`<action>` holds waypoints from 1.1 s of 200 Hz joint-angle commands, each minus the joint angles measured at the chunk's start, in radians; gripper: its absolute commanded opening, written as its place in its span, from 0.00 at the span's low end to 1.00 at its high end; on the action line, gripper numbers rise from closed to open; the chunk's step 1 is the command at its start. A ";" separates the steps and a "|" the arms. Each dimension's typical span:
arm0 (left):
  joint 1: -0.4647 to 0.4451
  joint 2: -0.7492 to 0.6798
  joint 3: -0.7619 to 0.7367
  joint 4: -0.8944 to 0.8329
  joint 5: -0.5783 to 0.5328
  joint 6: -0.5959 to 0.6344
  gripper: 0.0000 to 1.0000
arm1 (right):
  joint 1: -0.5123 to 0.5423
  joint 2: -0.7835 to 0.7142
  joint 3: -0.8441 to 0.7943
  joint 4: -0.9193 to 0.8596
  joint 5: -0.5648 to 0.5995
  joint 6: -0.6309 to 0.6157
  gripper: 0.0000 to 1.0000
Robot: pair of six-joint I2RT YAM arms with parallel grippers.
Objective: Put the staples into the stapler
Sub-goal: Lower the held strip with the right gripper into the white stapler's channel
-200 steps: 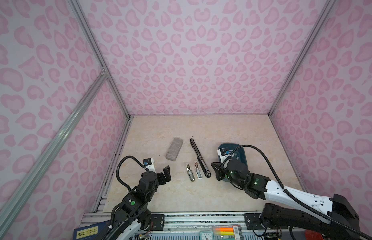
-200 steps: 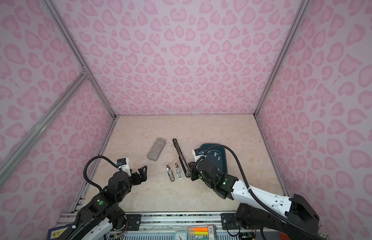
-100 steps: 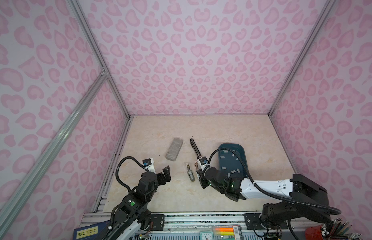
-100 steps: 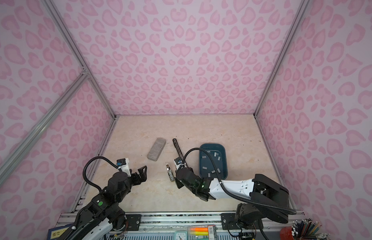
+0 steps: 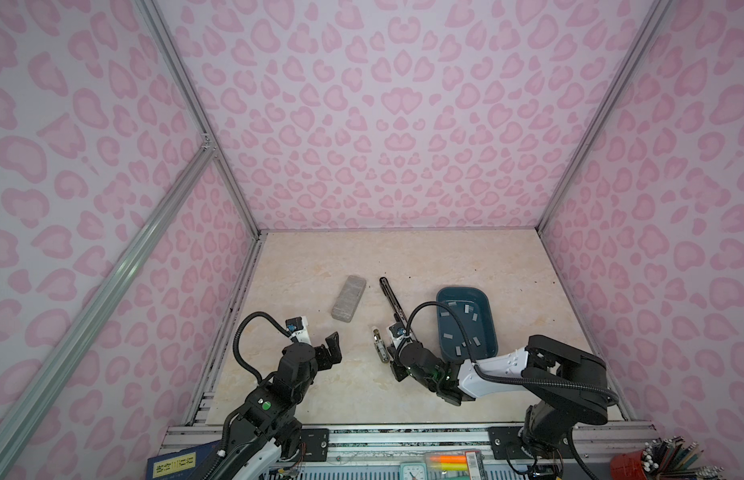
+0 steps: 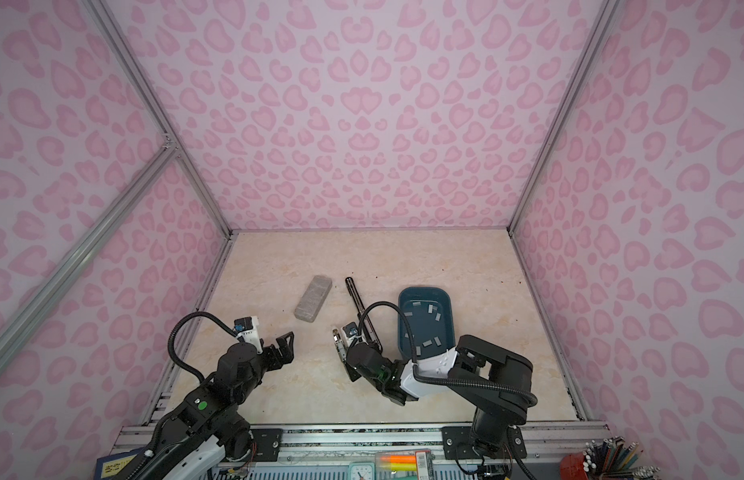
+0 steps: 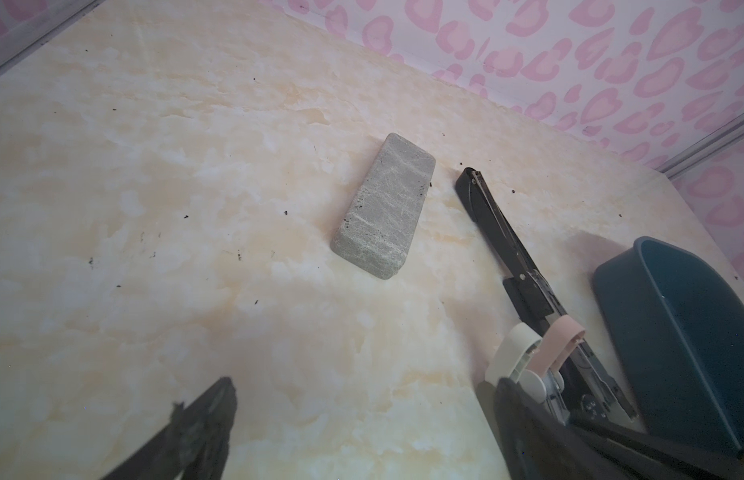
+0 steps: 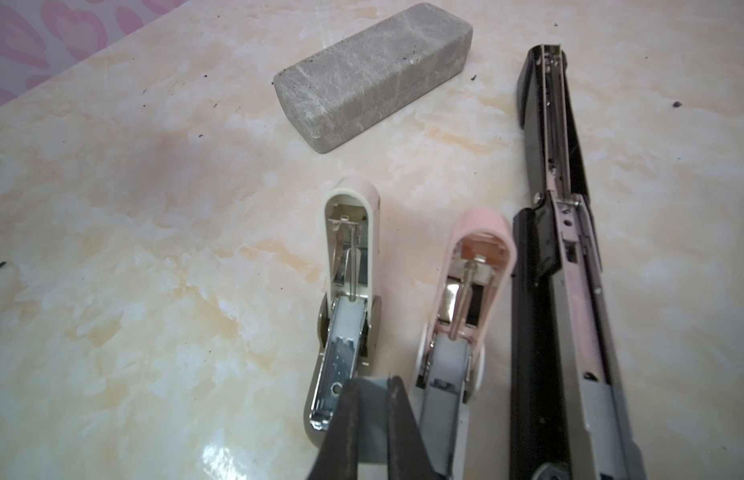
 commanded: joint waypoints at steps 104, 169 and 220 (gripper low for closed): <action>0.000 0.019 0.010 0.009 -0.024 -0.009 0.98 | 0.024 0.021 -0.027 0.171 0.062 -0.004 0.05; 0.000 0.016 0.009 0.010 -0.024 -0.008 0.98 | 0.035 0.052 -0.001 0.163 0.126 -0.001 0.06; 0.000 0.018 0.009 0.009 -0.021 -0.008 0.98 | 0.032 0.080 0.025 0.143 0.135 0.011 0.06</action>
